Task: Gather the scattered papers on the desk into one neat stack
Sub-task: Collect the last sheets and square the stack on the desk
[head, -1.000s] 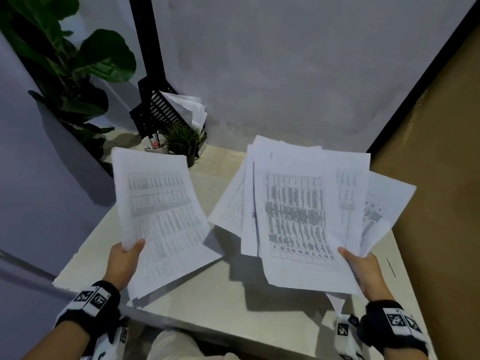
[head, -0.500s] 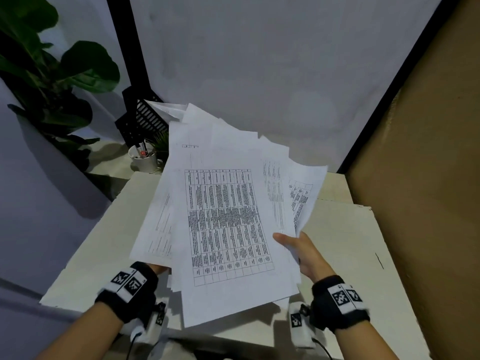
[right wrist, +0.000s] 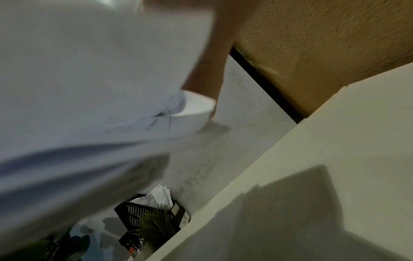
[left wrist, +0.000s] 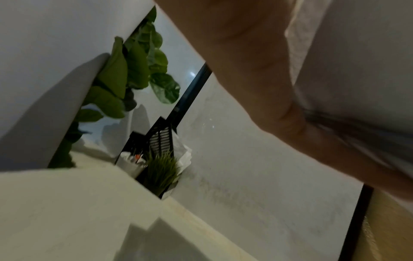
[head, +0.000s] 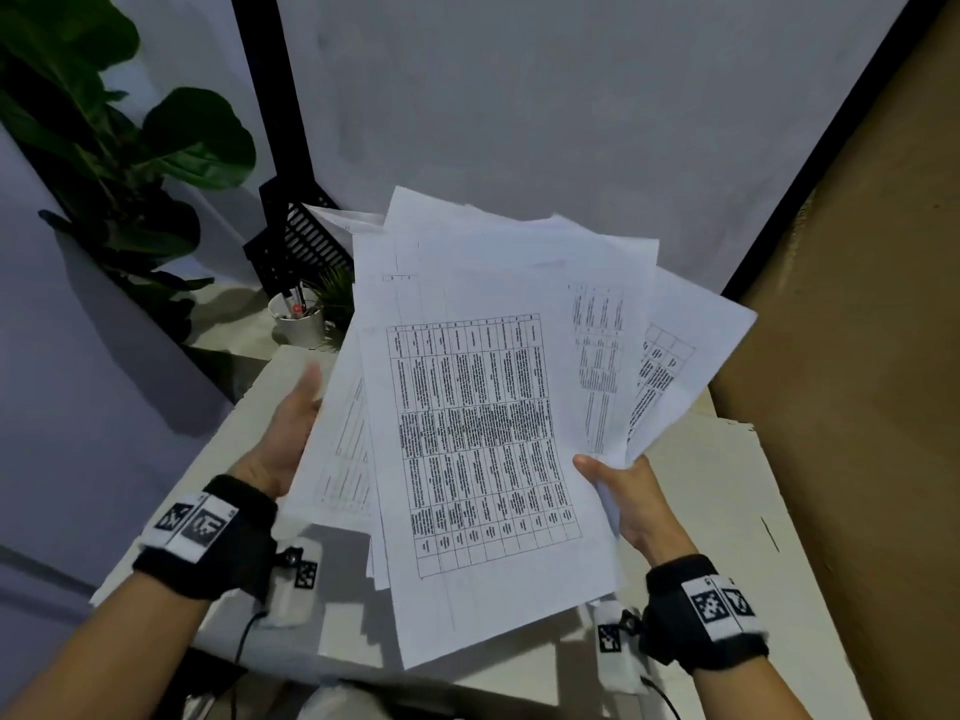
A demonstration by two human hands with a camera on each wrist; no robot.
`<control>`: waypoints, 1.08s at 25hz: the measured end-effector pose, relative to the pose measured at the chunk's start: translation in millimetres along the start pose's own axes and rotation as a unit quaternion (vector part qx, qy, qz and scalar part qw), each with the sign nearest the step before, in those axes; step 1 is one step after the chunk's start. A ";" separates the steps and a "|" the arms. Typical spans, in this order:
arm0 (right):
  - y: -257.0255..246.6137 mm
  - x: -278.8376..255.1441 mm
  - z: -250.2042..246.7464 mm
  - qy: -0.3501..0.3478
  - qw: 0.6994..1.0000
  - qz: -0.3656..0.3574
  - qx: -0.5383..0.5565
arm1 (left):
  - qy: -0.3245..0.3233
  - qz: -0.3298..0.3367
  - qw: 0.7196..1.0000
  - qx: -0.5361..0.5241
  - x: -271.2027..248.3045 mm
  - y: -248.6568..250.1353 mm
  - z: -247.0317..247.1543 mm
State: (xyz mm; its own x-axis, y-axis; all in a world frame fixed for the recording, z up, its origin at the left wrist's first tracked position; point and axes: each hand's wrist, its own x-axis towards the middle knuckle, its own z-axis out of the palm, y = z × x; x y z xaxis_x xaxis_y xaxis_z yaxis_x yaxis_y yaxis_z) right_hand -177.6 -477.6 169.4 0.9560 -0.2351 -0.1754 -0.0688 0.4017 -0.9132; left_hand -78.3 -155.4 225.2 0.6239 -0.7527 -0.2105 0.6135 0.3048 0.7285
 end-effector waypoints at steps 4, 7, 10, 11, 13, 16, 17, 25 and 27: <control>-9.1 0.3 9.6 -0.046 0.999 -0.024 0.015 | 0.090 0.021 0.970 0.227 10.5 -1.8 23.9; -10.0 3.6 23.4 -0.069 0.994 -0.012 -0.088 | 0.156 0.055 0.934 0.318 29.1 -32.9 23.6; -15.2 6.6 30.8 -0.025 0.992 -0.039 -0.119 | 0.246 0.107 0.903 0.336 39.2 -50.6 29.5; -19.0 6.5 33.6 -0.015 0.988 -0.060 -0.140 | 0.262 0.140 0.894 0.335 40.8 -52.5 36.0; -21.8 6.9 39.6 -0.016 0.981 -0.093 -0.171 | 0.272 0.194 0.880 0.338 43.4 -53.4 43.5; -13.5 5.4 43.3 -0.011 0.980 -0.101 -0.173 | 0.253 0.224 0.890 0.306 42.9 -53.1 53.4; -10.4 5.4 42.9 -0.008 0.979 -0.099 -0.176 | 0.246 0.235 0.889 0.307 43.8 -53.9 49.2; -25.0 7.6 39.7 0.023 0.977 -0.137 -0.164 | 0.253 0.288 0.877 0.290 46.1 -46.6 42.3; -35.4 8.2 31.7 -0.028 0.979 -0.142 -0.142 | 0.215 0.302 0.884 0.284 40.0 -39.7 36.6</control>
State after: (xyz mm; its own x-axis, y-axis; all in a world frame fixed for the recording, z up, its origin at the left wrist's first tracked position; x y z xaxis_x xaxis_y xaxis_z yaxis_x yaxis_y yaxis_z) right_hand -158.3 -465.7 212.0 0.9615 -0.2504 0.1135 0.1331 0.0630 -0.9891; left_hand -95.4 -219.0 211.8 0.9562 -0.2228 0.1898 -0.1611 0.1410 0.9768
